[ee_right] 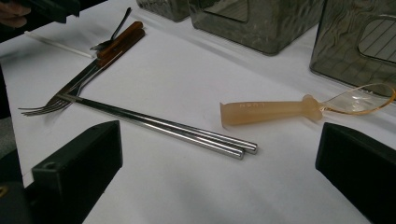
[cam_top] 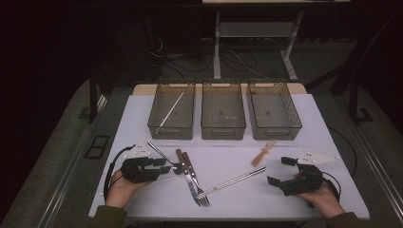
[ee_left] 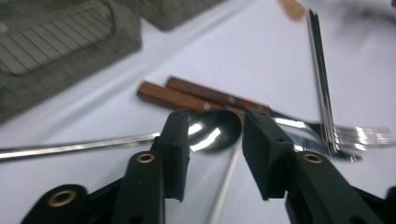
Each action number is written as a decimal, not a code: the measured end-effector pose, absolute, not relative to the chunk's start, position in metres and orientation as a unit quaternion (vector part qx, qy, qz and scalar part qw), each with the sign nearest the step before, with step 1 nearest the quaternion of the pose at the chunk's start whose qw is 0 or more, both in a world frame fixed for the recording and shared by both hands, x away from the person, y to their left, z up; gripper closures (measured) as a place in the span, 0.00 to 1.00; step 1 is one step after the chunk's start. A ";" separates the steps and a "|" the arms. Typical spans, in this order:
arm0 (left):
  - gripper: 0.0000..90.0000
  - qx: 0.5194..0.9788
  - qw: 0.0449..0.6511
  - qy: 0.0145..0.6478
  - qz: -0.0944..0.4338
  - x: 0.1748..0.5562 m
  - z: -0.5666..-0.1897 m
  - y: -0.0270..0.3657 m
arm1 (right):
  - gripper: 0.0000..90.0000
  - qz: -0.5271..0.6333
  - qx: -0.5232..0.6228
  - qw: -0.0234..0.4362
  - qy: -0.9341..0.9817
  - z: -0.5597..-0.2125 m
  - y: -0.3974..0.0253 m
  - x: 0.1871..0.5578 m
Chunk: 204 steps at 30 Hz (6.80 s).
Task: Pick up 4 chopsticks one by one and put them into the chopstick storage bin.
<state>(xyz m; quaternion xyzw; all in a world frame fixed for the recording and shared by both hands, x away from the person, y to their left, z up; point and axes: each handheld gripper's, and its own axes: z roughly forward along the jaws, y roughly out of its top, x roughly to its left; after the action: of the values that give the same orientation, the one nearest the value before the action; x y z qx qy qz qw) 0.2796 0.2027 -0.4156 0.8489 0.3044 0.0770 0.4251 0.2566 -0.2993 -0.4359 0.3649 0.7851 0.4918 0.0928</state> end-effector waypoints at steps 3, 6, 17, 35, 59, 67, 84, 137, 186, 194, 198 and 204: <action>0.76 0.858 0.409 0.302 0.069 0.277 -0.423 0.201 | 0.01 0.491 0.365 0.092 0.785 -0.436 -0.299 0.257; 0.79 0.867 0.392 0.301 0.060 0.279 -0.430 0.200 | 0.01 0.490 0.365 0.091 0.786 -0.436 -0.298 0.257; 0.85 0.892 0.358 0.274 0.042 0.283 -0.440 0.194 | 0.01 0.490 0.361 0.090 0.788 -0.436 -0.298 0.257; 0.95 0.897 0.359 0.258 0.018 0.287 -0.443 0.191 | 0.01 0.488 0.361 0.091 0.789 -0.436 -0.297 0.257; 0.83 0.892 0.364 0.265 0.031 0.282 -0.437 0.192 | 0.01 0.487 0.359 0.091 0.791 -0.436 -0.297 0.257; 0.77 0.872 0.382 0.302 0.052 0.260 -0.429 0.224 | 0.01 0.488 0.358 0.091 0.791 -0.436 -0.298 0.257; 0.86 0.868 0.367 0.330 0.060 0.228 -0.441 0.265 | 0.01 0.486 0.358 0.091 0.792 -0.437 -0.297 0.257; 0.94 0.853 0.440 0.274 0.066 0.244 -0.410 0.243 | 0.01 0.486 0.360 0.090 0.791 -0.437 -0.297 0.257; 0.94 0.779 0.499 0.352 0.141 0.354 -0.349 0.190 | 0.01 0.488 0.361 0.089 0.790 -0.437 -0.297 0.257; 0.94 0.752 0.521 0.371 0.158 0.379 -0.323 0.190 | 0.01 0.489 0.360 0.090 0.790 -0.437 -0.298 0.257; 0.94 0.748 0.520 0.377 0.168 0.392 -0.313 0.187 | 0.01 0.489 0.360 0.089 0.789 -0.437 -0.298 0.257; 0.94 0.748 0.498 0.397 0.185 0.415 -0.310 0.184 | 0.01 0.489 0.361 0.089 0.789 -0.437 -0.298 0.257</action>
<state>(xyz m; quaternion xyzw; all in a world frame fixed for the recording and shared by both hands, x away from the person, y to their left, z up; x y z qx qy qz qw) 0.4153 0.1835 -0.3097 0.7484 0.3972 0.1853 0.4977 0.2571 -0.2981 -0.4367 0.3607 0.7891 0.4893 0.0886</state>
